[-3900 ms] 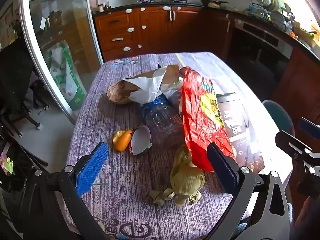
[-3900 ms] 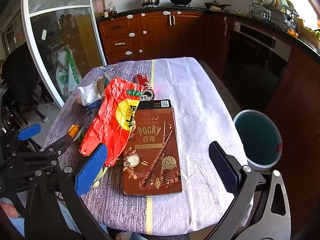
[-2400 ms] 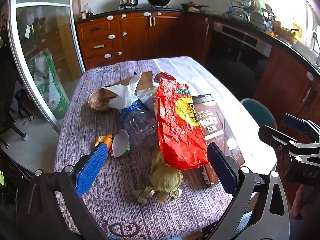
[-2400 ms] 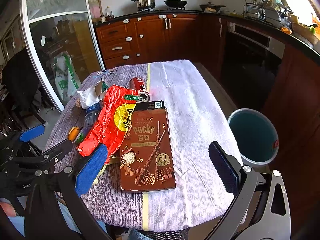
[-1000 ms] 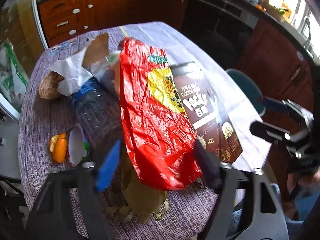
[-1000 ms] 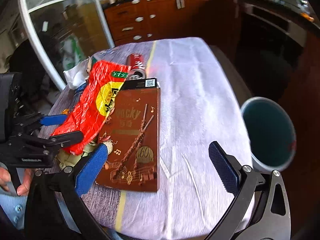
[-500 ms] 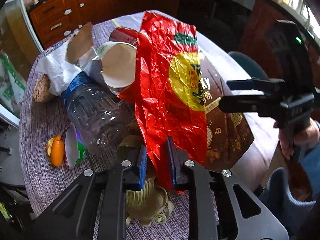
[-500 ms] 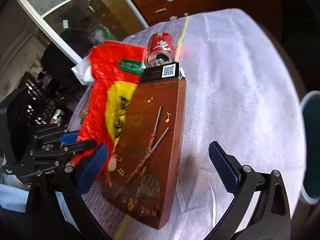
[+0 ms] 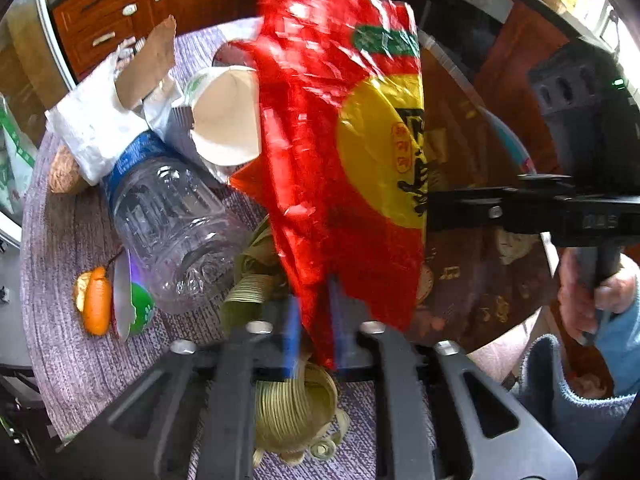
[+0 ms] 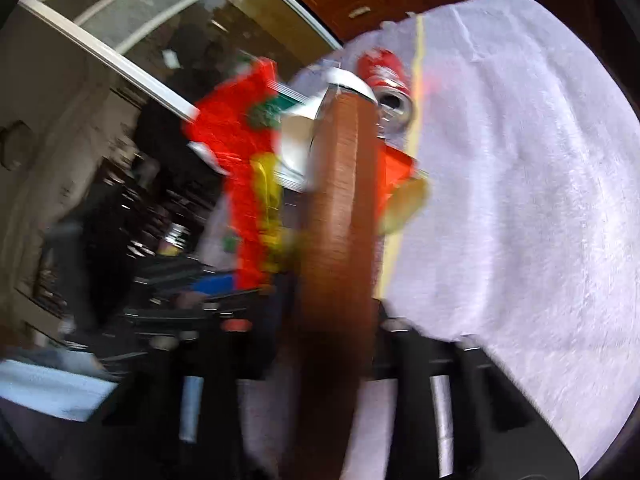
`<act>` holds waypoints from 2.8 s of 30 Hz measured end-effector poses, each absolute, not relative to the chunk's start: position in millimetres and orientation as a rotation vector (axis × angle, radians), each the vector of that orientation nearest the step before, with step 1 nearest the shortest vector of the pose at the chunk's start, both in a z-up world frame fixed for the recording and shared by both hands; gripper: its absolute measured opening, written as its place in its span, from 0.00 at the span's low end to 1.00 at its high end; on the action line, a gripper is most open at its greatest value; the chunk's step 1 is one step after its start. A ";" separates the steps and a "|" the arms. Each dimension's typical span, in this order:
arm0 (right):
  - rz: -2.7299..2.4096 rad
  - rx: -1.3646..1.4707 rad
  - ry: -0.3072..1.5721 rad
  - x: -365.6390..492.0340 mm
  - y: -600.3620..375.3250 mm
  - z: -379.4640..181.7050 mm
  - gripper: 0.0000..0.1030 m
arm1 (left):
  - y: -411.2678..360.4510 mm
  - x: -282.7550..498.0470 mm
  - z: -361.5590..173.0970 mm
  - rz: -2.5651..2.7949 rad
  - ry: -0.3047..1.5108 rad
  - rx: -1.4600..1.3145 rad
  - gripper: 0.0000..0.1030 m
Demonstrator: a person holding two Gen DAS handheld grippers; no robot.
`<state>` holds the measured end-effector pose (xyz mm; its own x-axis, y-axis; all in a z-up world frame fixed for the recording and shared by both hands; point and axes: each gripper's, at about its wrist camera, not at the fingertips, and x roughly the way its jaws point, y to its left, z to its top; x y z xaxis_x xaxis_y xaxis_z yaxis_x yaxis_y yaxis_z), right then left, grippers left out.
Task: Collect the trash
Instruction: 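Grasp the red snack bag with the left tool while the right tool grasps the Pocky box, then carry the red bag and Pocky box with both tools over the teal bin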
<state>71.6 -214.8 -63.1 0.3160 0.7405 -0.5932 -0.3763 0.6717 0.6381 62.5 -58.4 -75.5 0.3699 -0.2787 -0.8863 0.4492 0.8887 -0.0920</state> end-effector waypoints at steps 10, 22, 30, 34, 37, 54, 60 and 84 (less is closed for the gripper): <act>0.577 0.343 0.923 32.6 -223.4 -3.0 0.19 | -34.8 44.6 -32.2 -0.412 1.006 0.103 0.06; 0.461 0.394 0.824 20.1 -269.5 19.7 0.19 | -41.0 49.8 19.7 -0.417 0.914 0.052 0.06; 0.453 0.372 0.879 16.9 -259.9 3.9 0.19 | -47.7 48.6 10.1 -0.426 0.982 0.090 0.08; 0.494 0.347 0.910 17.4 -244.1 -3.7 0.19 | -54.2 42.9 26.3 -0.480 0.940 0.106 0.09; 0.518 0.339 0.920 19.3 -235.7 -7.2 0.19 | -65.3 39.9 19.3 -0.512 0.963 0.136 0.09; 0.439 0.372 0.823 12.2 -271.4 16.7 0.19 | -88.9 25.7 78.9 -0.526 0.824 0.139 0.07; 0.300 0.402 0.769 2.2 -326.5 29.9 0.19 | -149.0 34.4 55.8 -0.610 0.882 0.176 0.06; -0.130 0.539 0.964 41.9 -491.6 -78.1 0.63 | -345.0 120.4 -41.6 -0.823 1.069 0.268 0.06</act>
